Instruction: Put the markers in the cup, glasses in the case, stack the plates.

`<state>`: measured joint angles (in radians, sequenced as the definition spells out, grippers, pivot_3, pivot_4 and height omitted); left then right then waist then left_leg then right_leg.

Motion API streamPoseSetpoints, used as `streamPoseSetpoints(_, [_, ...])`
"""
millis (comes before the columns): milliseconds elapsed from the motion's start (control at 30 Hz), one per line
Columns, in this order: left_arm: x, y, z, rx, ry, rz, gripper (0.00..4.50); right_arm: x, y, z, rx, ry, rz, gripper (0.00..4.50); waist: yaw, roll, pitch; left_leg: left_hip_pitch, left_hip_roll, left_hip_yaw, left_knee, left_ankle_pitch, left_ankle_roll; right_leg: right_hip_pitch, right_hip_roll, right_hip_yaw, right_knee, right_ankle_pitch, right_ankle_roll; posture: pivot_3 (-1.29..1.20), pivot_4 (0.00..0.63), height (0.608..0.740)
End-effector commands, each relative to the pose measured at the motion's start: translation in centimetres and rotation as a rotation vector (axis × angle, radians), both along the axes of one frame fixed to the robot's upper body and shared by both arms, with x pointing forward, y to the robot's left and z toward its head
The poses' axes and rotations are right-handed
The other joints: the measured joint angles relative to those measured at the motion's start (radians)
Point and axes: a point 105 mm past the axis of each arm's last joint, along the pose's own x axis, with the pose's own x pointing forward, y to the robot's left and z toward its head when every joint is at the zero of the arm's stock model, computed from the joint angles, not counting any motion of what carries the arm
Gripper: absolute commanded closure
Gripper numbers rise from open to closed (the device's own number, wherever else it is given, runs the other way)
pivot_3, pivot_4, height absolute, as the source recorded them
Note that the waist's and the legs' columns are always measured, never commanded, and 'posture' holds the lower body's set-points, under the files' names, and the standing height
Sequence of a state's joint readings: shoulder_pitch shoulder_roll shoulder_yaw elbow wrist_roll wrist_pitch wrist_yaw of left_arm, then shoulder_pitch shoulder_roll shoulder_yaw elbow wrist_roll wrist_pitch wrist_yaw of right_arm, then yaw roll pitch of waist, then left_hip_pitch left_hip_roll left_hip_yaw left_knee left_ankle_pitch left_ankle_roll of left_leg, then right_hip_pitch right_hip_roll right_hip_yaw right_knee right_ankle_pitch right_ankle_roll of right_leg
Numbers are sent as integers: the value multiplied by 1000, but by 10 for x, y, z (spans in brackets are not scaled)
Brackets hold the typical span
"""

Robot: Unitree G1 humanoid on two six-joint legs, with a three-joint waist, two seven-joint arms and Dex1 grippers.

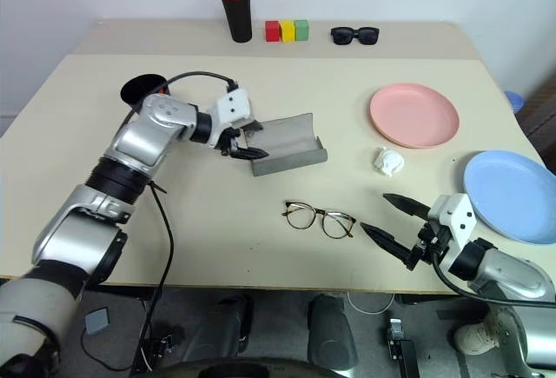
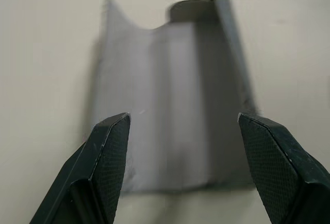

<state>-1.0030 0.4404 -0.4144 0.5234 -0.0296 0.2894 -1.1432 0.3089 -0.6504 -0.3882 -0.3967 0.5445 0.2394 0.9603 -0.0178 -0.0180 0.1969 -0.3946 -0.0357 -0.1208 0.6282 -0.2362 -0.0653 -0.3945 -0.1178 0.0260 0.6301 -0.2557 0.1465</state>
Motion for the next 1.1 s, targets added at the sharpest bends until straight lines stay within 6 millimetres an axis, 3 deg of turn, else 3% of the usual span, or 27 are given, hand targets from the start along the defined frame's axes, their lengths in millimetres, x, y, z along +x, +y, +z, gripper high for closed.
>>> streamPoseSetpoints(33, [0, -8, 13, 18, -16, -54, 1105, 0, 3, 15, -4, -73, -7, 698, 1, 0, 0, 0, 0, 0, 0, 0, 0, 0, 0, 0, 0, 0, 0, 0, 150, 740])
streamPoseSetpoints(367, [-7, -21, -1, 98, 41, -106, 1105, -1, 12, 21, 3, -93, -12, 698, 5, 0, 0, -1, 0, 0, 1, 0, 0, 0, 0, 0, 0, 0, 1, 0, 150, 740])
streamPoseSetpoints(633, [-6, -15, -9, 170, 57, -73, 1105, 2, 14, 25, 3, -101, -8, 698, 5, 0, 0, -1, 0, 0, 1, 0, 0, 0, 0, 0, 0, 0, 1, 0, 150, 740])
streamPoseSetpoints(733, [-4, -12, -16, 211, 63, -44, 1950, 3, 15, 26, 4, -106, -6, 698, 5, 0, 0, -1, 0, 0, 1, 0, 0, 0, 0, 0, 0, 0, 1, 0, 150, 740])
streamPoseSetpoints(900, [-9, -14, -20, 222, 83, -63, 4360, 6, 15, 26, 6, -111, -5, 698, 5, 0, 0, -1, 0, 0, 1, 0, 0, 0, 0, 0, 0, 0, 1, 0, 150, 740])
streamPoseSetpoints(1100, [-12, -18, -14, 198, 74, -96, 4440, 6, 16, 24, 9, -113, -4, 698, 5, 0, 0, -1, 0, 0, 1, 0, 0, 0, 0, 0, 0, 0, 1, 0, 150, 740])
